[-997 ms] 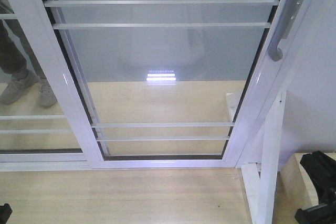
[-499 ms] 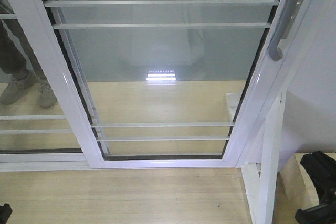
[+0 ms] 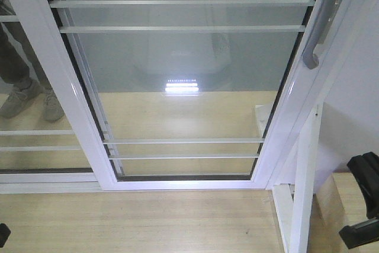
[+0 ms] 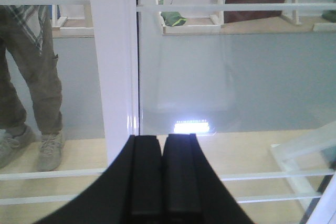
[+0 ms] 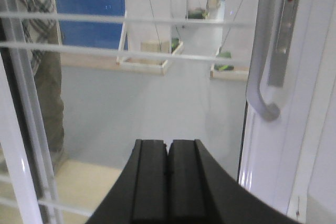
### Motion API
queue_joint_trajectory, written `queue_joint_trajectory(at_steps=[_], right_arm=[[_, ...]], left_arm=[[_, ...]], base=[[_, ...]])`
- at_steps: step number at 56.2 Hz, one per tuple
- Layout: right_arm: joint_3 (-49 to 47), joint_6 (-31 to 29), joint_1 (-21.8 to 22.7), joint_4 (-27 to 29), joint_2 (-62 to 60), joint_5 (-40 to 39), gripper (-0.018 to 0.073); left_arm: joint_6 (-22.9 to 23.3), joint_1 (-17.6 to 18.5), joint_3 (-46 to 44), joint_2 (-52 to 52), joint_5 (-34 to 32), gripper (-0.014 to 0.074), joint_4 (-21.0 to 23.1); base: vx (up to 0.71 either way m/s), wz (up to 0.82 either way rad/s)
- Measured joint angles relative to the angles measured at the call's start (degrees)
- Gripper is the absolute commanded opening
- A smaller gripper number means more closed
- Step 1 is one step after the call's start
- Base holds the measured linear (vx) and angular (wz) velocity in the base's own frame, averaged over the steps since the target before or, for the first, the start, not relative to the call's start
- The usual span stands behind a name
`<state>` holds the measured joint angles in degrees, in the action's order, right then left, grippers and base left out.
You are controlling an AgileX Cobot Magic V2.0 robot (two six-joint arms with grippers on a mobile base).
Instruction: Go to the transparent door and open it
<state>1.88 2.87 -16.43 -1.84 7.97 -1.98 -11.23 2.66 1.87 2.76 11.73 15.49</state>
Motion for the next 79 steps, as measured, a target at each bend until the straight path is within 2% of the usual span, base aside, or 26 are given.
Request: queue_joint_trajectory(at_steps=[11, 22, 29, 68, 79], right_arm=[[0.00, 0.00, 0.00, -0.06, 0.00, -7.85, -0.0006], [0.00, 0.00, 0.00, -0.06, 0.00, -9.88, -0.0006], [0.00, 0.00, 0.00, -0.06, 0.00, -9.88, -0.0006], [0.00, -0.16, 0.00, -0.06, 0.00, -9.86, -0.0006], [-4.87, -4.80, 0.00, 0.14, 0.68, -2.71, -0.0006]], left_arm=[[1.27, 0.00, 0.00, 0.00, -7.10, 0.0003, 3.35], [2.58, 0.00, 0.00, 0.00, -16.09, 0.0003, 4.33], [2.58, 0.00, 0.00, 0.00, -19.21, 0.0003, 4.41], [2.65, 0.00, 0.00, 0.00, -19.60, 0.0003, 4.13], [2.27, 0.00, -0.91, 1.83, -16.65, 0.0003, 4.08]], base=[[0.00, 0.00], [0.00, 0.00], [0.00, 0.00], [0.00, 0.00], [0.00, 0.00]])
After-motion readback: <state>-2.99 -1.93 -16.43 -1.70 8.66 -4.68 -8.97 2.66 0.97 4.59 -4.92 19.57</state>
